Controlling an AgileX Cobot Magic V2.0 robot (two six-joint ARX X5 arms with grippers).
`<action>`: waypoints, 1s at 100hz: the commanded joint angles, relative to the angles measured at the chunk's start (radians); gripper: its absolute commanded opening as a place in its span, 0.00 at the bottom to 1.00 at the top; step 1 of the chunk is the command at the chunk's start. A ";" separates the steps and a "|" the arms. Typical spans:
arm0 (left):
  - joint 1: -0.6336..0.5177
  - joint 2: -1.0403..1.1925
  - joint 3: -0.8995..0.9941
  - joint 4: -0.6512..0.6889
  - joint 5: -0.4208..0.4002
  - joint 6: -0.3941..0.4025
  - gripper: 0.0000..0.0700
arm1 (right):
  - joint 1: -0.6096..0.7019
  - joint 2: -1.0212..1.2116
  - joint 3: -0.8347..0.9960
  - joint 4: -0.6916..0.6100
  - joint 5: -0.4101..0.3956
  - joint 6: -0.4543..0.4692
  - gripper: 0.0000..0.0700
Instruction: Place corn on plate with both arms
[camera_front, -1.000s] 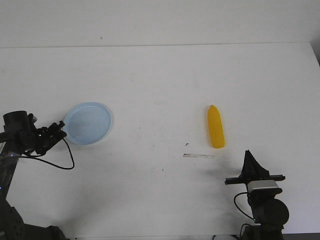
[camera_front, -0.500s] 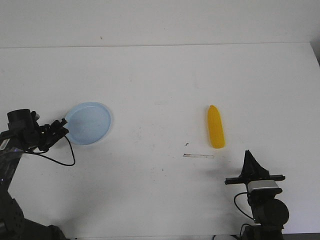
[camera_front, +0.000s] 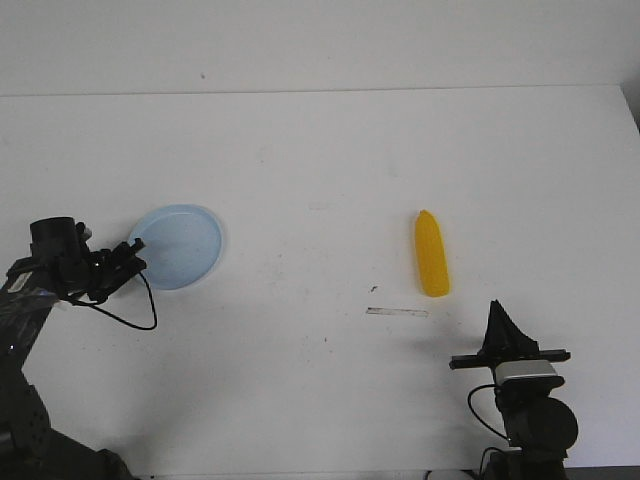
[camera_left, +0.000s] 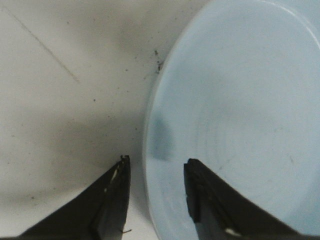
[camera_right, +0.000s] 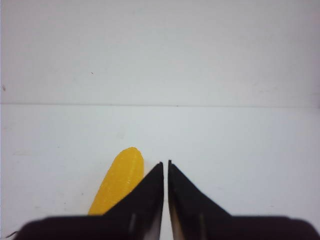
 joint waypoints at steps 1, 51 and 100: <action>0.003 0.019 0.015 0.005 -0.003 -0.006 0.23 | 0.002 -0.001 -0.001 0.010 0.002 0.003 0.02; -0.014 0.052 0.015 0.016 -0.003 -0.006 0.00 | 0.002 -0.001 -0.001 0.010 0.002 0.003 0.02; -0.094 -0.117 0.015 0.008 0.006 -0.050 0.00 | 0.002 -0.001 -0.001 0.010 0.002 0.003 0.02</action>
